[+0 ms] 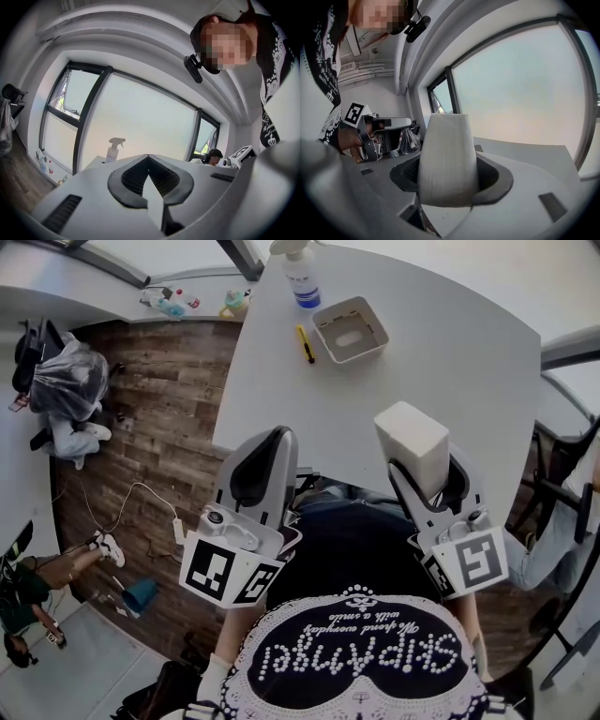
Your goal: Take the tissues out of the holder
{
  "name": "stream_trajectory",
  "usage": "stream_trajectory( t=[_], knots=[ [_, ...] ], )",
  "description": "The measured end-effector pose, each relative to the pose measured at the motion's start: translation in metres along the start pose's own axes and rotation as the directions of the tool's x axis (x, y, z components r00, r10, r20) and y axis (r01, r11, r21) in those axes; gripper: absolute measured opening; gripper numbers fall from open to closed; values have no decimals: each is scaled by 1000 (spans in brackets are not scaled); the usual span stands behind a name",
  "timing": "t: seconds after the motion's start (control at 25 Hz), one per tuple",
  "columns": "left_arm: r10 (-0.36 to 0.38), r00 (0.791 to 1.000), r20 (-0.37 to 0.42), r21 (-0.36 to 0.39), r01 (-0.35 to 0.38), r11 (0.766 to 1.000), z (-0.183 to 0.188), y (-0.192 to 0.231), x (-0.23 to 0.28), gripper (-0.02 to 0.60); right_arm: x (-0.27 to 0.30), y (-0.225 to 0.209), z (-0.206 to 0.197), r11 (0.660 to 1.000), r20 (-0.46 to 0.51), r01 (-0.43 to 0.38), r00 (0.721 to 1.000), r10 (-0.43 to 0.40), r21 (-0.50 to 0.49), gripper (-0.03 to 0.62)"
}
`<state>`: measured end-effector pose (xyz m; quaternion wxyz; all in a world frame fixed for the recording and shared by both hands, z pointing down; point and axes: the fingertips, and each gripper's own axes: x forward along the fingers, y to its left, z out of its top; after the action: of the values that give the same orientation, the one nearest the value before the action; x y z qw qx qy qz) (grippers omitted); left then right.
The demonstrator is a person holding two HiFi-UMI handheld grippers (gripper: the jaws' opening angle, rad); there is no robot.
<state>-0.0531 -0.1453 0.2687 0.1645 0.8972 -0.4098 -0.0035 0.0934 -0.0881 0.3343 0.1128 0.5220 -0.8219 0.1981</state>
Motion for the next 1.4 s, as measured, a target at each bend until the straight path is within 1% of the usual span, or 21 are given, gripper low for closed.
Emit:
stream_trajectory(
  t=[0.24, 0.68, 0.76, 0.88, 0.96, 1.28, 1.4],
  knots=[
    [8, 1000, 11, 0, -8, 1000, 1, 1, -4, 2, 0, 7, -2, 1000, 13, -17, 1000, 17, -10, 278],
    [20, 1000, 20, 3, -21, 1000, 1, 4, -10, 2, 0, 18, -9, 997, -7, -66, 998, 65, -45, 278],
    [23, 999, 22, 1, -23, 1000, 1, 4, -11, 2, 2, 20, -9, 997, -4, -72, 997, 72, -39, 278],
    [25, 999, 26, -3, -25, 1000, 0, 4, -12, 2, 6, 23, -2, 998, 31, -60, 998, 60, 5, 278],
    [27, 999, 28, -5, -27, 1000, 0, 4, -14, 2, 6, 23, -2, 998, 35, -61, 998, 60, 12, 278],
    [36, 999, 36, -7, -36, 999, 1, 4, -20, 2, 3, 24, -11, 997, 7, -80, 997, 80, 2, 278],
    [34, 999, 37, -8, -33, 999, 1, 4, -21, 2, 1, 23, -17, 996, -16, -93, 996, 92, -18, 278]
  ],
)
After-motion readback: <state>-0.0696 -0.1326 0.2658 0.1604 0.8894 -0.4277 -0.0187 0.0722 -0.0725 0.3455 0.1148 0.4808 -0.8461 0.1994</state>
